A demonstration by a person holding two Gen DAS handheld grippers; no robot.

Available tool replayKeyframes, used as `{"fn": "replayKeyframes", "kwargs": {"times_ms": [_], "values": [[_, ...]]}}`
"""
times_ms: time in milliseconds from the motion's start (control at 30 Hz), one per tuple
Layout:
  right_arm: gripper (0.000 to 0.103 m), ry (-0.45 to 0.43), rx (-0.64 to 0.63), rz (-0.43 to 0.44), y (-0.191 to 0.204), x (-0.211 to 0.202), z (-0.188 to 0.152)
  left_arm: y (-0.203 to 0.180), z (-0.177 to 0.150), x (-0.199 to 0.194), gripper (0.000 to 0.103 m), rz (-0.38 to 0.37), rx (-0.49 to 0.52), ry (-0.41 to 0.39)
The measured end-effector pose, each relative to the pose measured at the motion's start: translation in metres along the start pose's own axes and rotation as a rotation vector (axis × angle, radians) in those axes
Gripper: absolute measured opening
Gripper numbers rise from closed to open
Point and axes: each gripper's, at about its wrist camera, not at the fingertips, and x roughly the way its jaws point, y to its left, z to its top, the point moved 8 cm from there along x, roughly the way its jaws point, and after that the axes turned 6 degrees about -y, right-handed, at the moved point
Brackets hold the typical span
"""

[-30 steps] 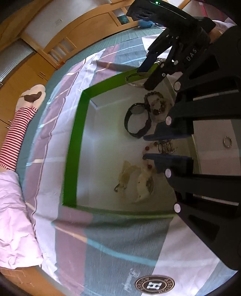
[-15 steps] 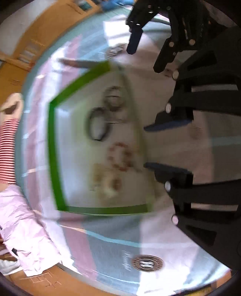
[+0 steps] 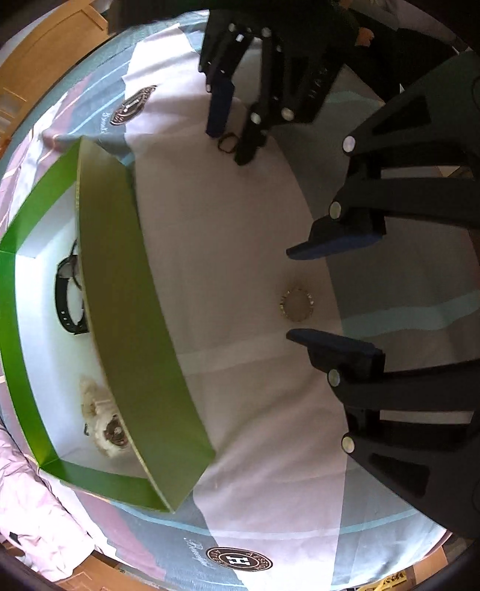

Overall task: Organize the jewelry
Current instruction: 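Grasp the gold beaded ring with the left tool while the right tool grasps the small dark ring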

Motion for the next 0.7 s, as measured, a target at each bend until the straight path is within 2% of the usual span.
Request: {"fn": "replayKeyframes", "kwargs": {"times_ms": [100, 167, 267, 533, 700], "values": [[0.036, -0.006, -0.008, -0.005, 0.0, 0.0, 0.002, 0.002, -0.005, 0.007, 0.024, 0.014, 0.004, 0.022], [0.031, -0.011, -0.024, -0.011, 0.002, -0.001, 0.002, 0.002, -0.007, 0.01, 0.021, 0.024, 0.009, 0.03], [0.023, -0.018, -0.056, -0.013, 0.01, -0.001, 0.002, 0.002, -0.009, 0.011, 0.02, 0.024, 0.012, 0.026], [0.021, -0.058, -0.057, -0.013, 0.021, -0.013, 0.003, 0.008, -0.008, 0.005, 0.02, 0.008, -0.019, 0.004], [0.021, -0.13, -0.021, 0.005, 0.017, -0.031, 0.014, 0.027, 0.005, -0.012, 0.02, -0.032, -0.102, -0.051]]}}
